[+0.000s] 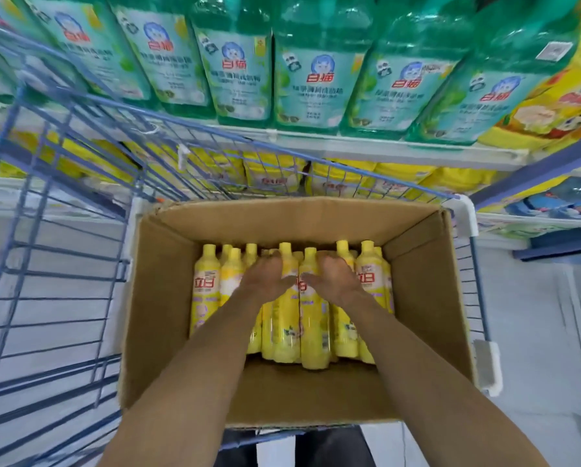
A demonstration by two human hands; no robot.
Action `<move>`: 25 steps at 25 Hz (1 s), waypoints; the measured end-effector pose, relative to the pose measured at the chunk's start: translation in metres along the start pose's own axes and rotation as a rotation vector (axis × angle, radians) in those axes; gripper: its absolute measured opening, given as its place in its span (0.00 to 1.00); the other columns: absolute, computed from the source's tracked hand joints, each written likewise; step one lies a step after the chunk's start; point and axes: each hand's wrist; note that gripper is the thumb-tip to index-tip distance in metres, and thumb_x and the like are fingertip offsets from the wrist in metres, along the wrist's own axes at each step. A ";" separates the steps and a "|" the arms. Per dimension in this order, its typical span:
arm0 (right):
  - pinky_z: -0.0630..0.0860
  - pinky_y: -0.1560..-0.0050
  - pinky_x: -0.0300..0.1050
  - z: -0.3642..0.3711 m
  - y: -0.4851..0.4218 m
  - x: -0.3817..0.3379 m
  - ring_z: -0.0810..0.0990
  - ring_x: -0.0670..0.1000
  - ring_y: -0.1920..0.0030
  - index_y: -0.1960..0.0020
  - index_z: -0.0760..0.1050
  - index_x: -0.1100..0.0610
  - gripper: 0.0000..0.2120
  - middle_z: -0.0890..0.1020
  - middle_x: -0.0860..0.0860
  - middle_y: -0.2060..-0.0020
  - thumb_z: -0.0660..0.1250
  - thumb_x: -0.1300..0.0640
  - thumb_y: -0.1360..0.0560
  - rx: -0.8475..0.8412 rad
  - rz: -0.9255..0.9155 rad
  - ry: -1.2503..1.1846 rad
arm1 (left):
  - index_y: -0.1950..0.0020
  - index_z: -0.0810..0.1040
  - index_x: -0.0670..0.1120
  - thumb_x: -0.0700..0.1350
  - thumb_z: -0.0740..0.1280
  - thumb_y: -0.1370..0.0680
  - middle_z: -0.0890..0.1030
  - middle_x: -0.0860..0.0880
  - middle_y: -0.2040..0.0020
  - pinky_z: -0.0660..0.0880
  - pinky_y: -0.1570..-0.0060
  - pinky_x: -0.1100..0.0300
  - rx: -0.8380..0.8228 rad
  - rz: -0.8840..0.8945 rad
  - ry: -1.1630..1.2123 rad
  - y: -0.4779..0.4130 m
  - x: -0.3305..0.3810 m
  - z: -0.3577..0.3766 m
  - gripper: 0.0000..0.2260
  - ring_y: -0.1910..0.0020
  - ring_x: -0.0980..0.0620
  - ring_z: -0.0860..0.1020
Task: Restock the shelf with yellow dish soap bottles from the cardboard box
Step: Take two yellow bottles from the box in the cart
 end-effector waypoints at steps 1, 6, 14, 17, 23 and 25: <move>0.72 0.50 0.48 0.000 -0.004 0.000 0.77 0.60 0.40 0.41 0.73 0.58 0.21 0.77 0.58 0.41 0.70 0.44 0.24 0.017 0.002 -0.031 | 0.37 0.72 0.42 0.58 0.69 0.23 0.78 0.42 0.39 0.75 0.46 0.51 0.042 -0.019 0.048 -0.003 0.003 0.004 0.24 0.38 0.40 0.76; 0.75 0.55 0.45 0.004 -0.005 0.006 0.81 0.55 0.48 0.44 0.77 0.58 0.21 0.83 0.53 0.50 0.78 0.48 0.30 0.092 0.017 -0.194 | 0.39 0.76 0.44 0.51 0.79 0.30 0.81 0.46 0.45 0.76 0.49 0.53 0.175 -0.094 0.380 0.010 0.004 0.007 0.25 0.43 0.45 0.79; 0.73 0.46 0.42 0.011 -0.011 0.006 0.77 0.49 0.41 0.33 0.74 0.58 0.35 0.79 0.49 0.41 0.81 0.45 0.34 -0.011 0.097 -0.420 | 0.32 0.74 0.40 0.49 0.82 0.35 0.79 0.41 0.38 0.76 0.45 0.52 0.032 -0.196 0.627 0.007 -0.019 0.012 0.36 0.38 0.42 0.77; 0.76 0.47 0.43 0.008 -0.011 0.003 0.78 0.51 0.42 0.34 0.75 0.58 0.31 0.79 0.49 0.45 0.81 0.50 0.32 -0.042 0.091 -0.560 | 0.41 0.80 0.42 0.46 0.83 0.37 0.83 0.41 0.44 0.78 0.49 0.51 0.019 -0.130 0.777 0.017 -0.028 0.004 0.27 0.40 0.41 0.80; 0.80 0.46 0.59 -0.032 0.047 -0.016 0.82 0.47 0.50 0.47 0.81 0.56 0.31 0.85 0.54 0.52 0.84 0.39 0.42 0.011 -0.094 -0.539 | 0.55 0.83 0.47 0.40 0.85 0.41 0.86 0.50 0.57 0.80 0.56 0.52 0.051 0.060 0.784 0.084 -0.010 -0.053 0.19 0.58 0.56 0.80; 0.80 0.47 0.61 -0.069 0.067 -0.029 0.83 0.48 0.54 0.48 0.83 0.55 0.30 0.86 0.54 0.54 0.84 0.39 0.44 0.064 -0.158 -0.550 | 0.54 0.84 0.47 0.40 0.85 0.43 0.86 0.52 0.57 0.80 0.56 0.53 0.080 0.118 0.745 0.107 0.009 -0.097 0.21 0.59 0.59 0.80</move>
Point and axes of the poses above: each hand's wrist, its own y-axis away from the middle knuckle, its own z-axis out of the palm, x = y × z
